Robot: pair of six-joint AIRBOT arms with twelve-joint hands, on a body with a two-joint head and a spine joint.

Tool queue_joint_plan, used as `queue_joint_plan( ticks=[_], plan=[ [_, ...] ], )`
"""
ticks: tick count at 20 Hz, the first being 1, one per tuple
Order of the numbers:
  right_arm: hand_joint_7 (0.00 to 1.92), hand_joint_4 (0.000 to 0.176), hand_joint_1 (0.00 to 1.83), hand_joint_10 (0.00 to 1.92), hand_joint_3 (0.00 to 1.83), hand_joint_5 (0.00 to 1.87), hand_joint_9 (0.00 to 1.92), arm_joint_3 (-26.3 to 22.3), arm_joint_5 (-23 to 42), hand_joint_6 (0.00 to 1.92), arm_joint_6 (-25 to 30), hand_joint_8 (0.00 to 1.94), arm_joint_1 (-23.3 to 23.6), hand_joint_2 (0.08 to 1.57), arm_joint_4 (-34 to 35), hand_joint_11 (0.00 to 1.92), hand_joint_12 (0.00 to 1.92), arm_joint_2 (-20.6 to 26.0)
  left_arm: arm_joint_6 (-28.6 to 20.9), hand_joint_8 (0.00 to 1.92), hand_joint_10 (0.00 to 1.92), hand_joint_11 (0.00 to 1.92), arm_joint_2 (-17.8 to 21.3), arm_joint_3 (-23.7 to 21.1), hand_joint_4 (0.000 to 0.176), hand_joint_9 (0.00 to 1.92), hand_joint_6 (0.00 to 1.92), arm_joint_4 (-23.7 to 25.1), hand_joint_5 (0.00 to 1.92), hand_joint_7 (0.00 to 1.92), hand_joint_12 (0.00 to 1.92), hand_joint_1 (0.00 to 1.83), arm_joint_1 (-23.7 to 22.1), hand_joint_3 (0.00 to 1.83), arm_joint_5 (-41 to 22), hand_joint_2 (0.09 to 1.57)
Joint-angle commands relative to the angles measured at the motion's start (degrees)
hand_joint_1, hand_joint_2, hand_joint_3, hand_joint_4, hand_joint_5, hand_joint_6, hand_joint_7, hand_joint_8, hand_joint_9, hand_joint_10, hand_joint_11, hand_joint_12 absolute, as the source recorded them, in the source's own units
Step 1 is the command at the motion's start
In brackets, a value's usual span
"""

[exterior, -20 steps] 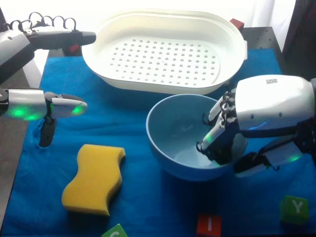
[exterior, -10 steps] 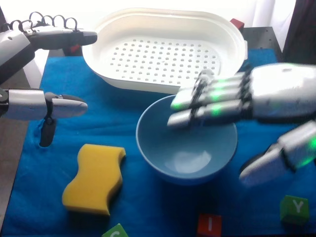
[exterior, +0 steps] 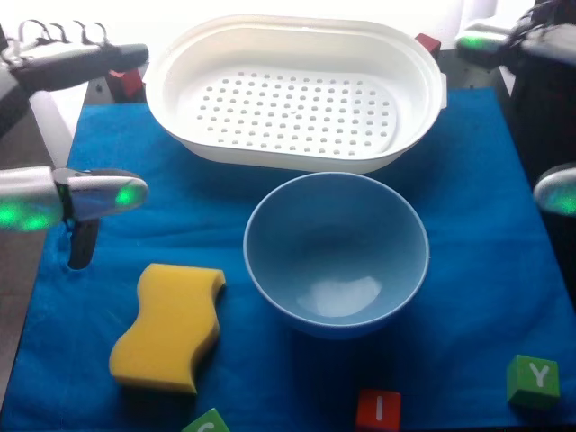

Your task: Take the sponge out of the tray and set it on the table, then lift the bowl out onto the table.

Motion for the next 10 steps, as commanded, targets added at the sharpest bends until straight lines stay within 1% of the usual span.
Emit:
queue_joint_plan(
  ticks=[1,2,3,4,5,6,7,8,9,10],
  plan=[
    [0.0,0.128,0.23,0.0,0.01,0.0,0.0,-0.1,9.92,0.0,0.33,0.0,-0.31,1.13,5.08,0.0,0.0,-0.92,-0.26,0.0,0.0,0.0,0.24,-0.79,0.037,0.14,0.0,-2.07,0.33,0.22,0.33,0.73,1.27,0.0,-11.65,0.89],
    [0.0,0.154,0.24,0.0,0.0,0.0,0.0,-0.09,11.3,0.0,0.33,0.0,-1.69,1.11,7.02,0.0,0.0,-1.53,-0.26,0.0,0.0,0.0,0.1,-1.92,0.057,0.12,0.0,-3.68,0.3,0.2,0.33,0.72,3.72,0.0,-14.79,0.88],
    [0.0,0.15,0.27,0.0,0.0,0.0,0.0,-0.06,13.53,0.0,0.33,0.0,-4.04,1.12,10.03,0.0,0.0,-2.37,-0.37,0.0,0.0,0.0,-0.19,-3.14,0.067,0.08,0.0,-5.76,0.23,0.15,0.31,0.7,6.5,0.0,-18.55,0.88],
    [0.0,0.151,0.3,0.0,0.0,0.0,0.0,-0.08,15.3,0.0,0.33,0.0,-5.67,1.12,12.45,0.0,0.0,-2.85,-0.79,0.0,0.0,0.0,-0.54,-3.73,0.076,0.05,0.0,-6.85,0.17,0.11,0.29,0.65,7.77,0.0,-20.59,0.87],
    [0.0,0.165,0.32,0.0,0.0,0.0,0.0,-0.08,16.1,0.0,0.33,0.0,-6.83,1.11,13.78,0.0,0.0,-3.15,-1.44,0.0,0.0,0.0,-0.97,-3.89,0.067,0.03,0.0,-7.36,0.1,0.08,0.23,0.61,8.36,0.0,-21.56,0.89],
    [0.0,0.152,0.34,0.0,0.0,0.0,0.0,-0.08,16.45,0.0,0.33,0.0,-8.12,1.11,15.29,0.0,0.0,-3.36,-2.18,0.0,0.0,0.0,-1.5,-3.88,0.072,0.03,0.0,-7.8,0.06,0.04,0.23,0.58,8.58,0.01,-22.3,0.9],
    [0.0,0.148,0.38,0.0,0.0,0.0,0.0,-0.05,16.45,0.0,0.34,0.0,-8.45,1.1,15.6,0.0,0.0,-3.4,-2.2,0.0,0.0,0.0,-1.66,-3.86,0.074,0.0,0.0,-7.95,0.02,0.01,0.21,0.57,8.58,0.0,-22.47,0.9],
    [0.0,0.154,0.4,0.0,0.0,0.0,0.0,-0.02,16.45,0.0,0.35,0.0,-8.53,1.09,15.7,0.0,0.0,-3.4,-2.25,0.0,0.0,0.0,-1.8,-3.74,0.072,0.0,0.0,-7.99,0.01,0.0,0.21,0.55,8.58,0.0,-22.6,0.89],
    [0.0,0.171,0.42,0.0,0.0,0.0,0.0,0.04,16.45,0.0,0.35,0.0,-8.52,1.07,15.7,0.0,0.0,-3.38,-2.37,0.0,0.0,0.0,-1.81,-3.69,0.074,0.02,0.0,-8.0,0.02,0.01,0.24,0.55,8.58,0.0,-22.97,0.87],
    [0.0,0.175,0.43,0.0,0.0,0.0,0.0,0.12,16.45,0.0,0.35,0.0,-8.51,1.05,15.69,0.0,0.0,-3.34,-2.44,0.0,0.0,0.0,-1.81,-3.65,0.081,0.03,0.0,-8.0,0.02,0.02,0.23,0.54,8.58,0.0,-23.49,0.87]
  ],
)
